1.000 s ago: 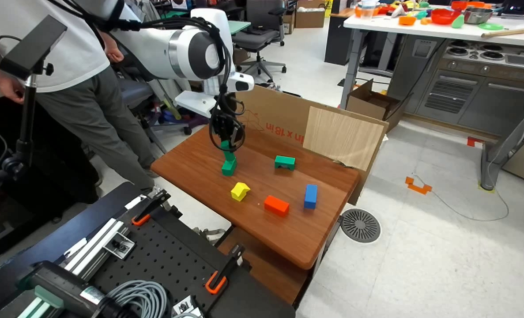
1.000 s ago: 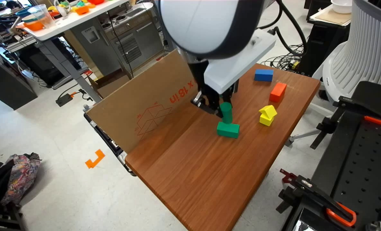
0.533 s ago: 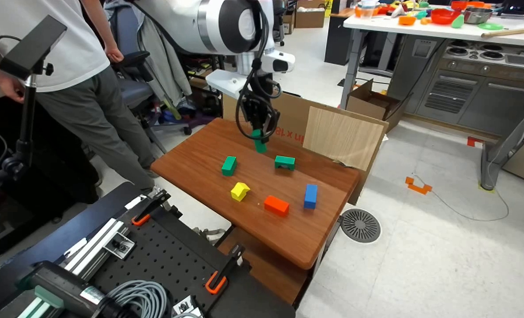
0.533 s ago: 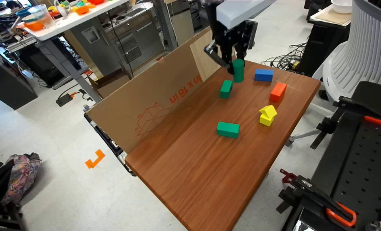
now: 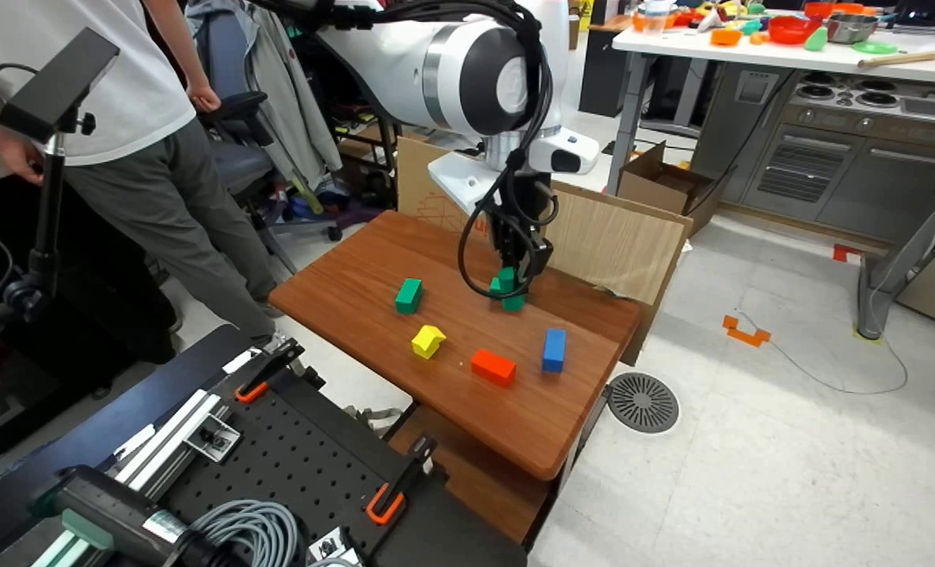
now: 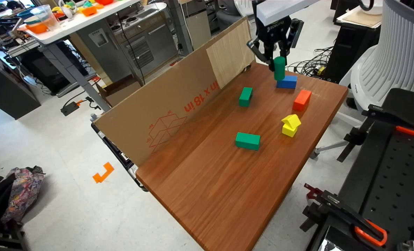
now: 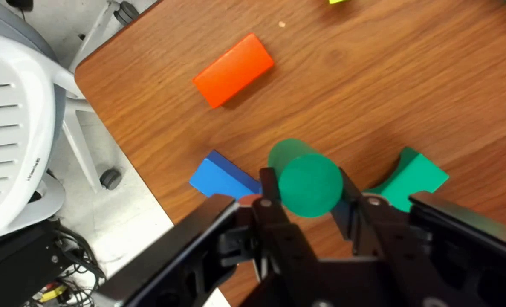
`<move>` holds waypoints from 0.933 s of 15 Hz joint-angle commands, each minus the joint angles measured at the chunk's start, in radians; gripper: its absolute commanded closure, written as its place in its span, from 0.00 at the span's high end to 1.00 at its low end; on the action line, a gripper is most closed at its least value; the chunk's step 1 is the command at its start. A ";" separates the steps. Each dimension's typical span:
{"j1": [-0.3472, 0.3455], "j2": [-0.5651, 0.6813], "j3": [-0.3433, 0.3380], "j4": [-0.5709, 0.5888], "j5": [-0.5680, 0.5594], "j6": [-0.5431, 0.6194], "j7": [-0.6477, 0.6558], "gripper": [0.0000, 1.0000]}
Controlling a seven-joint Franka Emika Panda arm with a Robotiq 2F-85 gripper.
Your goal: Place the green cylindrical block on top of the blue block on the right
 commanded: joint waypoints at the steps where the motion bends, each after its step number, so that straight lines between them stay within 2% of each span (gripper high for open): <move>1: -0.025 0.081 -0.013 0.105 0.053 -0.066 0.026 0.08; 14: -0.064 0.237 -0.048 0.287 0.112 -0.134 0.101 0.08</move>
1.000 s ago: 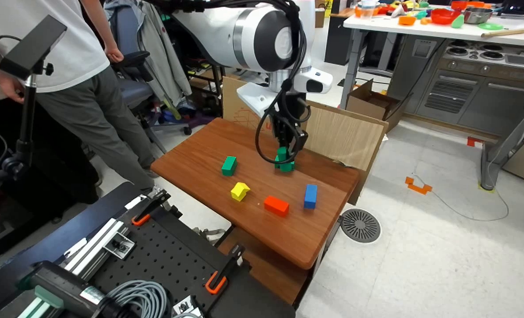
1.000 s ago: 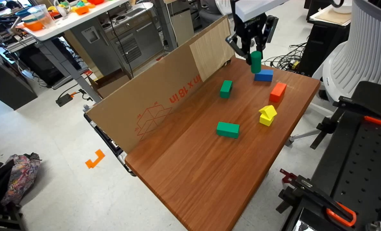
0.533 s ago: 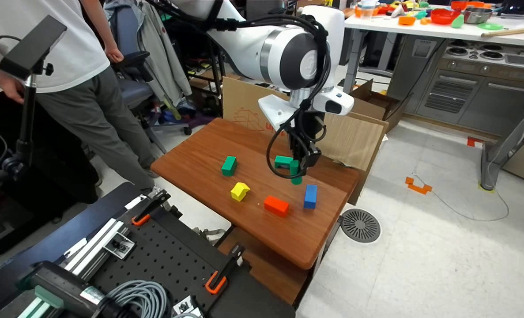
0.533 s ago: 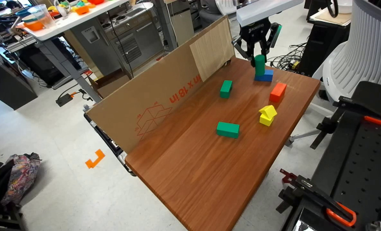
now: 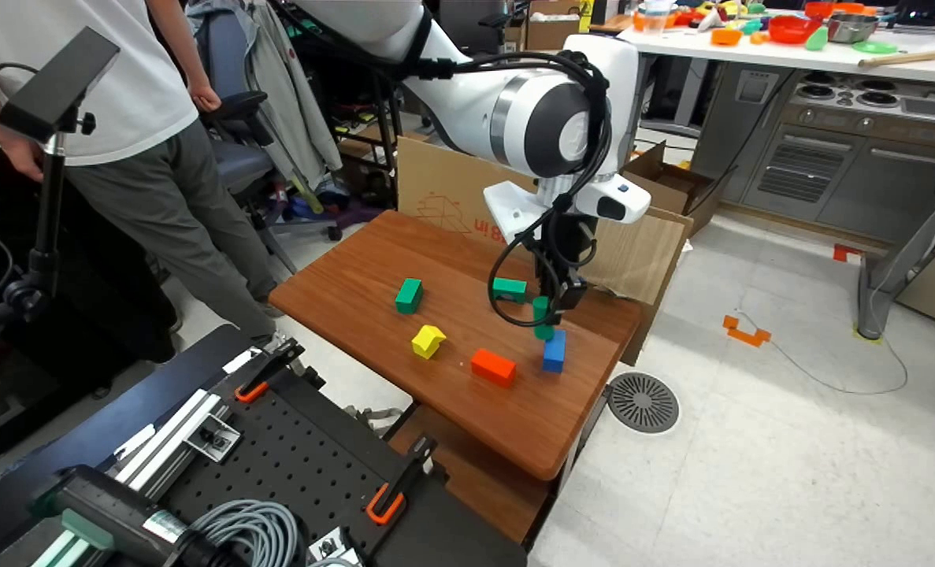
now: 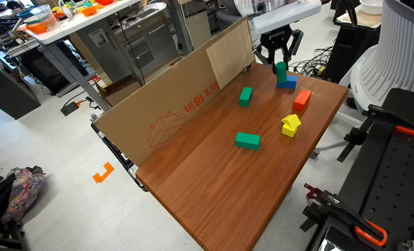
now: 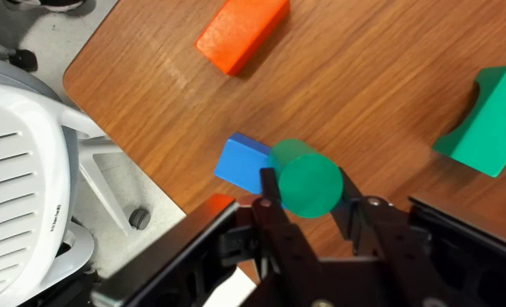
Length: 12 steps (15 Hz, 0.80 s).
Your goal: Place the green cylindrical block on top of the blue block on the right
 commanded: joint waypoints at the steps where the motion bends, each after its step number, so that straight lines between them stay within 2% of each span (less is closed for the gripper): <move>1: -0.011 0.047 -0.013 0.083 0.024 -0.059 0.015 0.08; 12: -0.041 0.089 -0.025 0.138 0.025 -0.125 0.023 0.08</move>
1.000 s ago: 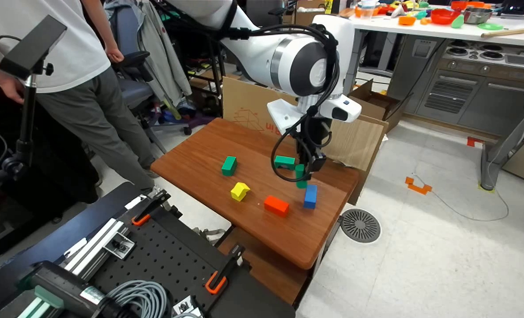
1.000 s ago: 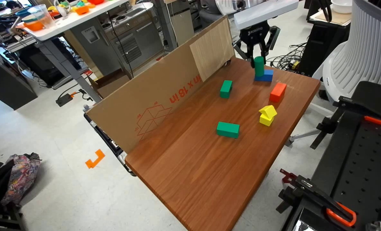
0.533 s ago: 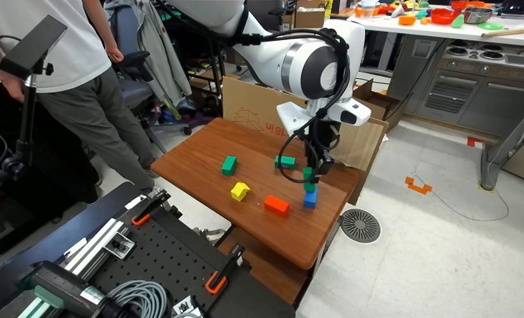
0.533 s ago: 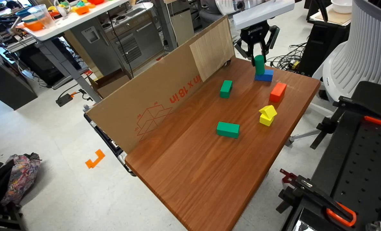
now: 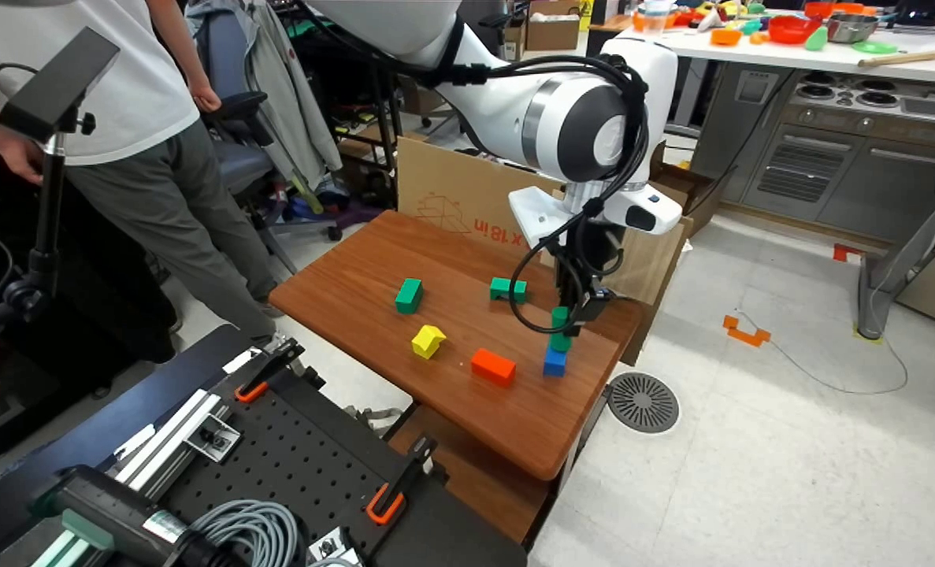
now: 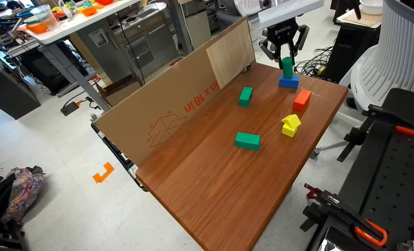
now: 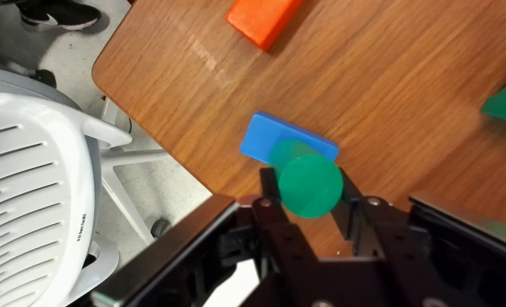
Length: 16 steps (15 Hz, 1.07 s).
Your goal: Place the green cylindrical block on top of the blue block on the right
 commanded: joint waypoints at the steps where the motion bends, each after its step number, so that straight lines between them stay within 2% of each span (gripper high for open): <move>1: 0.000 0.043 -0.008 0.055 0.013 -0.049 0.009 0.08; 3: 0.003 0.044 -0.008 0.056 0.011 -0.052 0.011 0.08; 4: 0.005 0.045 -0.008 0.054 0.009 -0.051 0.012 0.58; 5: 0.007 0.045 -0.010 0.052 0.009 -0.050 0.017 0.59; 10: 0.019 0.032 -0.013 0.012 0.003 -0.016 0.032 0.96; 11: 0.022 0.022 -0.013 0.001 0.002 -0.013 0.030 0.99; 16: 0.047 -0.083 -0.016 -0.097 -0.013 0.022 0.014 1.00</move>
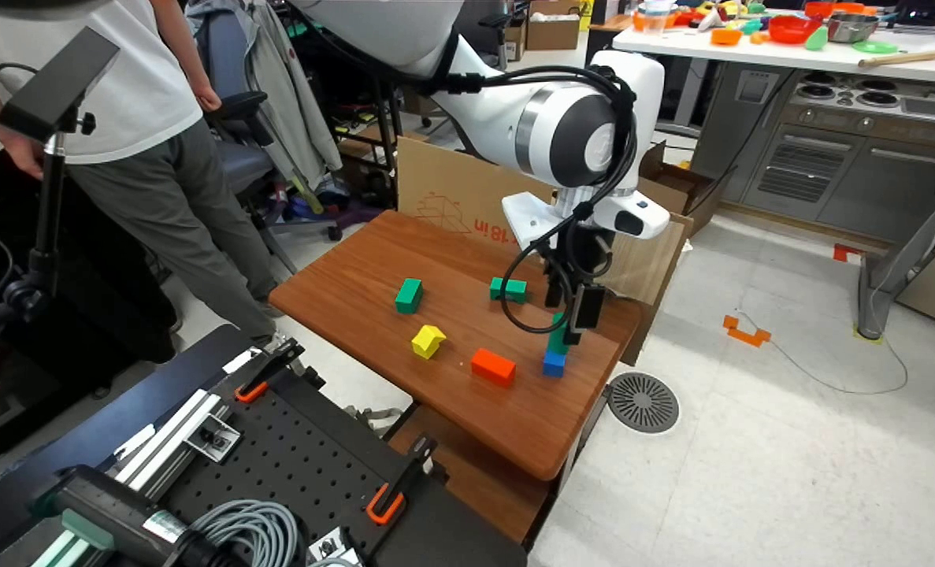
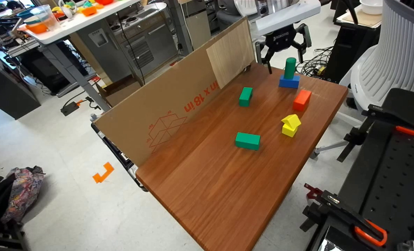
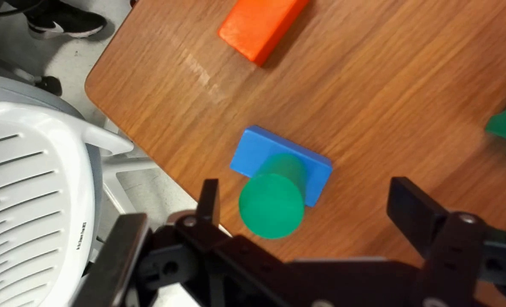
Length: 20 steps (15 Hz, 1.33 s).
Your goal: Place the green cylindrical block on top of the blue block on the right
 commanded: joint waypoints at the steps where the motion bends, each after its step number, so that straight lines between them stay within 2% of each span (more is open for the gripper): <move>1: 0.037 -0.135 -0.016 -0.132 -0.017 0.034 -0.001 1.00; 7: 0.118 -0.367 -0.007 -0.359 -0.123 0.011 0.015 1.00; 11: 0.151 -0.495 0.056 -0.528 -0.154 0.066 -0.056 1.00; 16: 0.178 -0.617 0.149 -0.702 -0.145 0.193 -0.152 1.00; 20: 0.183 -0.684 0.214 -0.792 -0.118 0.318 -0.235 1.00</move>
